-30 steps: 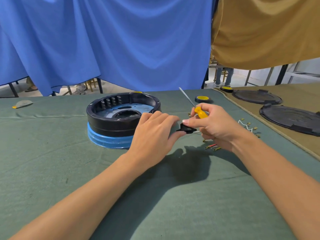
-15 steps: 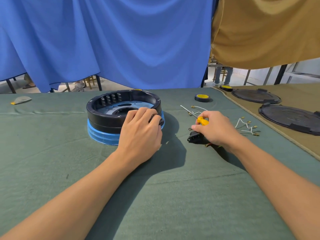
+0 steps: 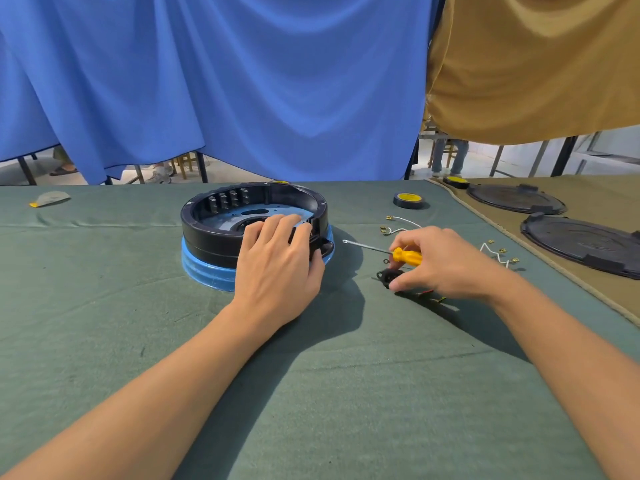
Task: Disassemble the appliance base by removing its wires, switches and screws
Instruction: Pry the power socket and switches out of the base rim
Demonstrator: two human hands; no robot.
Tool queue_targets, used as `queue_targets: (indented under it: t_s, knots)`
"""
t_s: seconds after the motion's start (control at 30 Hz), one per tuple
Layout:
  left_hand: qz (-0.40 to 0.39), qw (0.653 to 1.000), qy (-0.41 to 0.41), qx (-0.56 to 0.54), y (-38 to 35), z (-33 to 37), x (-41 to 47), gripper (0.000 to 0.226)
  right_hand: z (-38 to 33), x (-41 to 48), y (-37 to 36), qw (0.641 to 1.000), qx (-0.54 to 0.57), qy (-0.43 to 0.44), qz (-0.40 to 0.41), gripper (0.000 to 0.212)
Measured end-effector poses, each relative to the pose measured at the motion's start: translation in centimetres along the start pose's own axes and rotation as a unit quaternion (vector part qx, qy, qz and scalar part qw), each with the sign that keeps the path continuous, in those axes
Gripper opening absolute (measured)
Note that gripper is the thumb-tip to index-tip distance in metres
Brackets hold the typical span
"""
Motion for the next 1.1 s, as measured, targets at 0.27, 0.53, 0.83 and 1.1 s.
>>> queue_targets:
  t_s: [0.27, 0.53, 0.83, 1.1]
  knots:
    - [-0.01, 1.0, 0.008, 0.014, -0.1, -0.1, 0.0, 0.026, 1.5, 0.6, -0.1, 0.999, -0.002, -0.003, 0.033, 0.022]
    - [0.0, 1.0, 0.01, 0.002, 0.1, -0.1, 0.0, 0.029, 1.5, 0.6, 0.1, 1.0, 0.01, -0.002, 0.01, 0.018]
    - [-0.037, 0.996, 0.076, 0.005, 0.9, -3.9, 0.6, 0.04, -2.0, 0.0, 0.4, 0.97, 0.18, -0.059, 0.151, 0.022]
    - [-0.07, 0.997, 0.005, 0.01, 0.8, 0.0, 1.4, 0.039, -4.2, -0.7, -2.3, 0.936, 0.239, -0.162, 0.203, 0.042]
Point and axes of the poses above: each hand's wrist, its own x-axis towards the middle knuckle, its own y-axis out of the back of the hand, z = x × y, the point moved 7 cm from there along x, towards the middle knuckle, and after that the axes turned 8 degrees about -x, right-handed, at the moved point
